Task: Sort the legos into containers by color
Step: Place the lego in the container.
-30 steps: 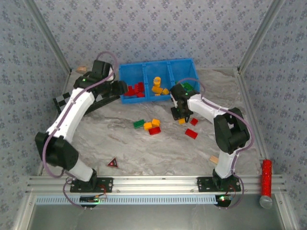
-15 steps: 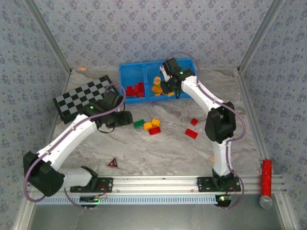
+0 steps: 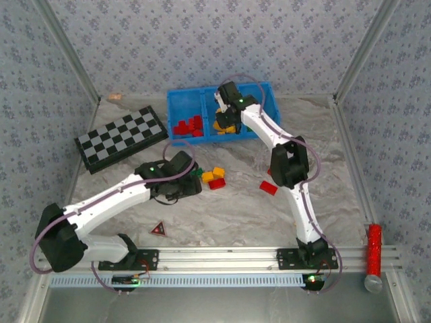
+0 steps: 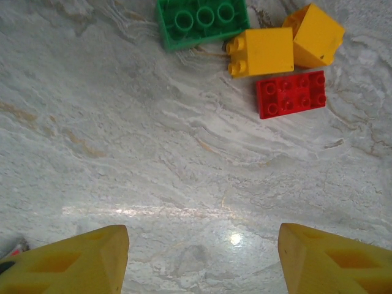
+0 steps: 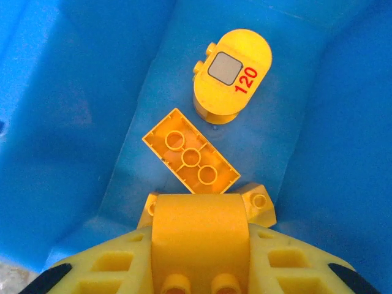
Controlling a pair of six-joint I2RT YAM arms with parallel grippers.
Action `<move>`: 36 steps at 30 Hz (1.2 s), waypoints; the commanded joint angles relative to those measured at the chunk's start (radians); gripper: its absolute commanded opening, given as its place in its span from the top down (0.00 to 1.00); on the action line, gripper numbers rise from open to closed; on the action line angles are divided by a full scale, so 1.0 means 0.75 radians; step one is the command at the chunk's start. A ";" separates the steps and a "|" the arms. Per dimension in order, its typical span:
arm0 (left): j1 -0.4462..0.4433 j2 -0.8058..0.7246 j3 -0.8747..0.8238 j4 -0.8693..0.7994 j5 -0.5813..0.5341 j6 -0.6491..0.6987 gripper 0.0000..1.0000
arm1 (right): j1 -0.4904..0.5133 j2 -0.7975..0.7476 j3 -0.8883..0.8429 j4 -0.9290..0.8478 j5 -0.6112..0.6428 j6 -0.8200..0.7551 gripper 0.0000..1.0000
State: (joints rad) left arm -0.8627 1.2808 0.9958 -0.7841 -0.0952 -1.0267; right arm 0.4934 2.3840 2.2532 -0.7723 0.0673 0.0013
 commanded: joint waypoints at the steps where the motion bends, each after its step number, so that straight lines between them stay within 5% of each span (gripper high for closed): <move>1: -0.028 0.058 0.008 0.062 -0.031 -0.089 0.34 | 0.009 0.060 0.080 0.017 0.030 -0.033 0.67; 20: -0.061 0.448 0.238 0.202 -0.008 -0.032 0.32 | -0.009 -0.009 -0.003 0.050 0.023 -0.069 0.48; 36: -0.057 0.714 0.403 0.220 0.044 -0.055 0.30 | -0.056 -0.487 -0.430 0.164 0.057 -0.078 0.46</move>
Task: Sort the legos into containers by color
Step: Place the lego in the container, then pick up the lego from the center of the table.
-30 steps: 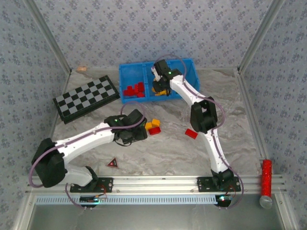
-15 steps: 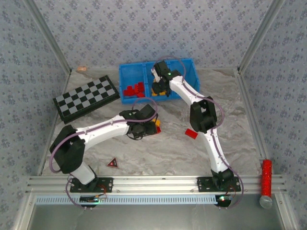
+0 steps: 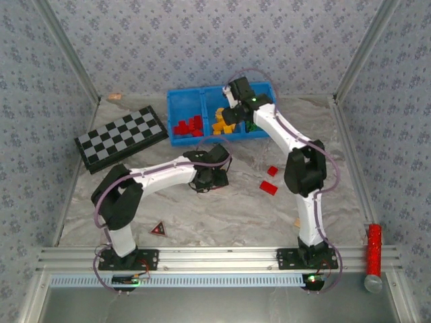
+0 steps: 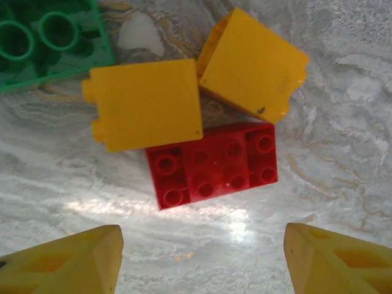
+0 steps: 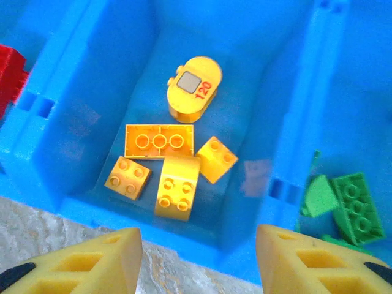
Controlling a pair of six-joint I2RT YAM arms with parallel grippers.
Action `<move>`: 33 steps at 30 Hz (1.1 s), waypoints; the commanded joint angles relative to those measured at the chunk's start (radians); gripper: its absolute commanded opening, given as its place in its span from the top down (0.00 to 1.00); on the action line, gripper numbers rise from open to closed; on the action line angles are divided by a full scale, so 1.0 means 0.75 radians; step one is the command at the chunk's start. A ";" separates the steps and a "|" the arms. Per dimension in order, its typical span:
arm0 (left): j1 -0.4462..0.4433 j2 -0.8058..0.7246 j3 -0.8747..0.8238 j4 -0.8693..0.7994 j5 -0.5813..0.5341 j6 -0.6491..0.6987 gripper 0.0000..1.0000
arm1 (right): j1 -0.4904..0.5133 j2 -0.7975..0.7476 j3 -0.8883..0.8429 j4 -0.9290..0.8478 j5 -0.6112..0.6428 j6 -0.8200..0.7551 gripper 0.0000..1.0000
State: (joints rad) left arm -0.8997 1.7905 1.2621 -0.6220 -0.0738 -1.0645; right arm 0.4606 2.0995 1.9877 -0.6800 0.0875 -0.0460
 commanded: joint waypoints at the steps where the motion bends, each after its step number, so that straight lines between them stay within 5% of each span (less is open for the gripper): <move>1: -0.007 0.049 0.057 0.006 0.015 -0.002 0.30 | -0.018 -0.149 -0.119 0.057 0.034 -0.010 0.46; 11: 0.032 0.149 0.100 0.012 0.053 0.012 0.30 | -0.079 -0.392 -0.395 0.144 0.039 0.032 0.46; 33: 0.040 0.290 0.166 -0.029 0.162 0.032 0.39 | -0.146 -0.507 -0.551 0.183 0.023 0.058 0.45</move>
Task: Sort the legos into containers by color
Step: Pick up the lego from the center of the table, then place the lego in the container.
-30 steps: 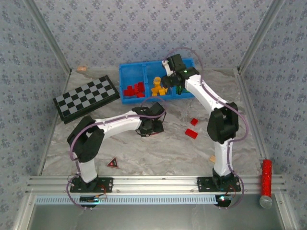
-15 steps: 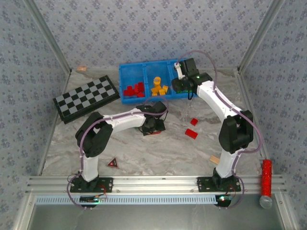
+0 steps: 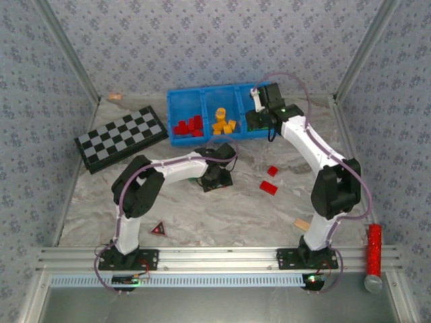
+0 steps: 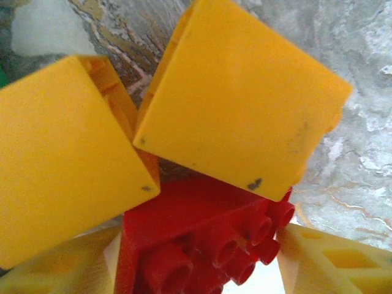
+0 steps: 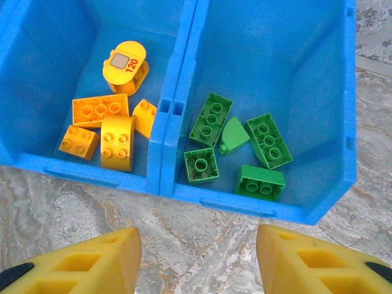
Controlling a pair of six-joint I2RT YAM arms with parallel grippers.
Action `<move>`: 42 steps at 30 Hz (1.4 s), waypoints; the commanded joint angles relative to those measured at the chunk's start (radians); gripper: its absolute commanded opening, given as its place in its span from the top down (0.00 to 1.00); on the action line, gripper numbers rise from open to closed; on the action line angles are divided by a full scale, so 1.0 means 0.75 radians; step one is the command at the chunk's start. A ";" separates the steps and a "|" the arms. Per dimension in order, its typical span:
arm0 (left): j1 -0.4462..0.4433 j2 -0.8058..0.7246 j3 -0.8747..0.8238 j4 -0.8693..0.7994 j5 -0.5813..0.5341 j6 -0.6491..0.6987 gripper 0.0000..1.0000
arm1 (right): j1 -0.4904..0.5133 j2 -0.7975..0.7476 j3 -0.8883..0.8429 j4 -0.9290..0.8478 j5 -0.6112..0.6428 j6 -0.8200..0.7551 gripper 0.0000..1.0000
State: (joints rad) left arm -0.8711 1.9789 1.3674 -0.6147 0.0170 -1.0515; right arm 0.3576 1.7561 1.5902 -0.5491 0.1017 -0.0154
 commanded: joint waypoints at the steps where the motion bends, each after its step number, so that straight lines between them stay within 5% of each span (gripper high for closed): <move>1: 0.001 0.039 0.024 -0.043 0.041 0.016 0.41 | -0.007 -0.055 -0.027 0.010 0.004 0.018 0.46; 18: 0.020 -0.040 0.040 -0.134 -0.054 0.134 0.77 | -0.081 -0.272 -0.289 0.000 0.032 0.057 0.44; 29: 0.034 -0.203 0.173 -0.307 -0.169 0.315 0.84 | -0.103 -0.428 -0.443 -0.110 0.053 0.097 0.43; 42: 0.384 -0.236 0.478 -0.322 -0.223 0.570 0.85 | -0.094 -0.777 -0.855 -0.238 -0.153 0.364 0.31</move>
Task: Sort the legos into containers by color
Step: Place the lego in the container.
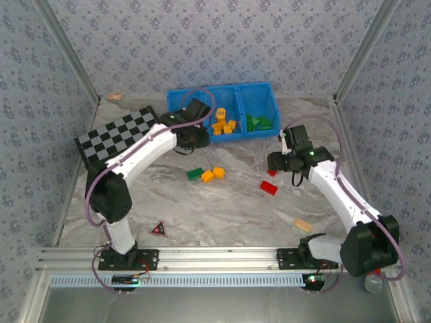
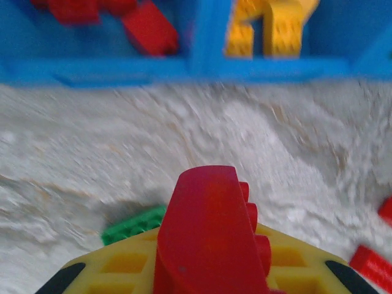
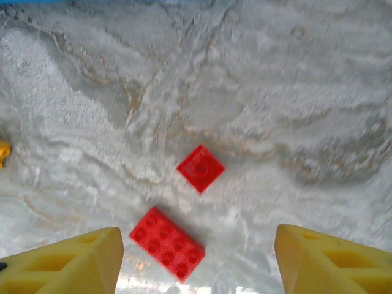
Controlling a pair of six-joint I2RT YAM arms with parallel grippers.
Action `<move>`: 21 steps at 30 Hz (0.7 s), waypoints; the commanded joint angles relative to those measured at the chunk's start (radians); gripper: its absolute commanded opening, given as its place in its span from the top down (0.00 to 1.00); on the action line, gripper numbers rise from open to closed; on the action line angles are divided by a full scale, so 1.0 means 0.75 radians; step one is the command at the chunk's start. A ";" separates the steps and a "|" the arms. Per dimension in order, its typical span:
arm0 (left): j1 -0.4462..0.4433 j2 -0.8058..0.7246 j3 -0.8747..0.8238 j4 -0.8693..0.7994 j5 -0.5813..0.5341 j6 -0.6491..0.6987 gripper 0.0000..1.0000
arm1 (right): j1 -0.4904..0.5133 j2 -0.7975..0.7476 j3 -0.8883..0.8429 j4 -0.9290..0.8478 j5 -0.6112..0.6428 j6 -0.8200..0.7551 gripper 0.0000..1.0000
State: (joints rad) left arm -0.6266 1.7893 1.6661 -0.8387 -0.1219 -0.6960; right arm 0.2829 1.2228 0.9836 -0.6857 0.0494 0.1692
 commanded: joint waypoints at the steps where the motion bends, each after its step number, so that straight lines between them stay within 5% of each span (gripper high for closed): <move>1: 0.084 0.038 0.112 -0.019 -0.034 0.110 0.85 | 0.013 -0.091 -0.072 -0.048 -0.106 0.152 0.31; 7: 0.180 0.235 0.328 0.001 -0.015 0.175 0.86 | 0.137 -0.152 -0.173 0.062 -0.202 0.429 0.29; 14: 0.255 0.457 0.511 -0.009 0.027 0.158 0.86 | 0.388 -0.079 -0.170 0.107 -0.008 0.855 0.24; 21: 0.331 0.609 0.593 0.010 0.100 0.135 0.85 | 0.513 0.078 -0.117 0.233 0.014 1.112 0.20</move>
State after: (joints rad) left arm -0.3962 2.2162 2.0449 -0.8318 -0.0788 -0.5926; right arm 0.6422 1.2446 0.8539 -0.5583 0.0212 0.8646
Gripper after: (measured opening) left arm 0.273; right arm 0.797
